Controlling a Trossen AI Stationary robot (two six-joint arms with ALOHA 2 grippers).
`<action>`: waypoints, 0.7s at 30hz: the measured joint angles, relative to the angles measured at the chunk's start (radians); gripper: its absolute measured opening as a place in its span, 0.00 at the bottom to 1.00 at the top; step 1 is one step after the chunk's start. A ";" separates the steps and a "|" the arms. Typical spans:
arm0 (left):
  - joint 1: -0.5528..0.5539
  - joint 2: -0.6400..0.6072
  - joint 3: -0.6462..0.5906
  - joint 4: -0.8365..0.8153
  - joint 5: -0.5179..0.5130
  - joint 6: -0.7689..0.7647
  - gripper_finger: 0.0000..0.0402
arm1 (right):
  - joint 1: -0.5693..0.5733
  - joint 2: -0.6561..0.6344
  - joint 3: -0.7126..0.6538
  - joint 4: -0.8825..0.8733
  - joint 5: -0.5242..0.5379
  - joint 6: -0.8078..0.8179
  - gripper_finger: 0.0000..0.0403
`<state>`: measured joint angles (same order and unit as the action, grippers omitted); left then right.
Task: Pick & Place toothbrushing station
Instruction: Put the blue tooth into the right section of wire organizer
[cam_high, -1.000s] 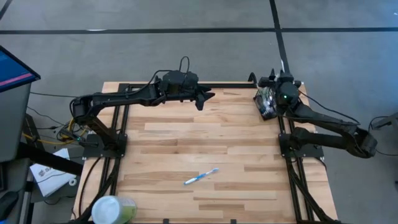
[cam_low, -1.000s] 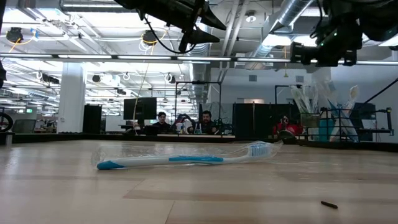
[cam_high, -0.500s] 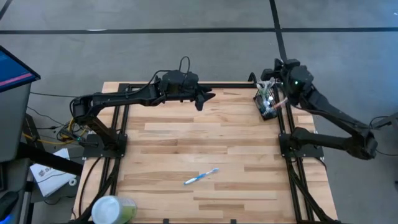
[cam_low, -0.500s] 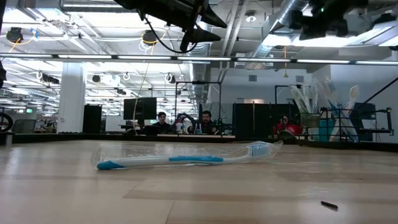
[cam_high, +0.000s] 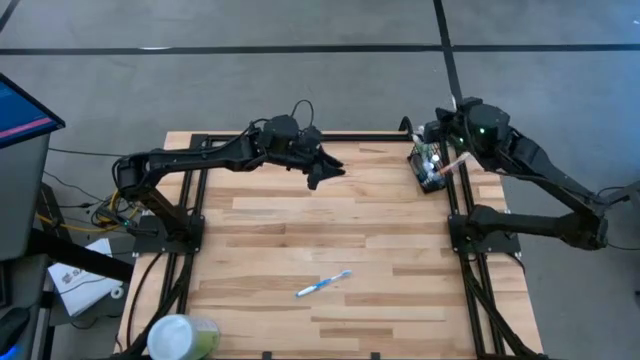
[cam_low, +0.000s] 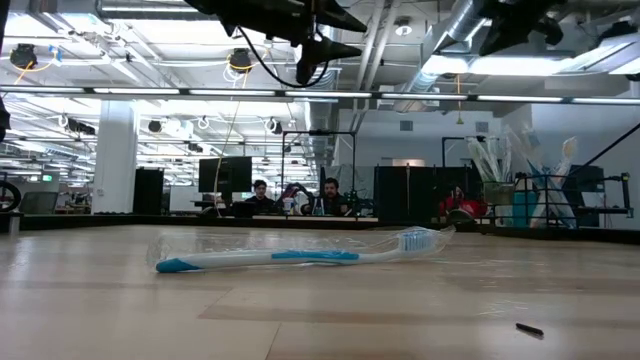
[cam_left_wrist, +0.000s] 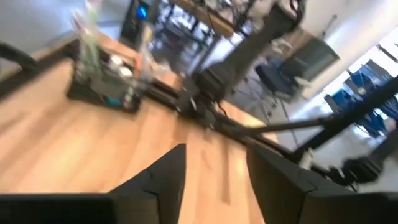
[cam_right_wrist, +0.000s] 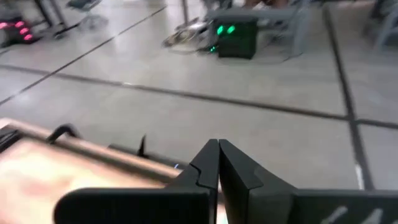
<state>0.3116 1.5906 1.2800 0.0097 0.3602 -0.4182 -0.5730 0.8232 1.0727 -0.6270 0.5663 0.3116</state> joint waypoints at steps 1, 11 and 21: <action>-0.007 0.000 0.000 -0.013 0.008 0.000 0.39 | 0.011 -0.005 0.008 -0.028 -0.013 0.015 0.00; -0.101 0.000 0.000 -0.047 0.058 0.021 0.05 | 0.146 -0.007 0.054 -0.154 -0.082 0.118 0.00; -0.234 0.000 0.000 -0.071 -0.020 -0.087 0.00 | 0.276 -0.006 0.053 -0.168 -0.154 0.161 0.00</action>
<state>0.0775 1.5903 1.2800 -0.0609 0.3404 -0.5056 -0.2970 0.8169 1.1255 -0.7949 0.4122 0.4725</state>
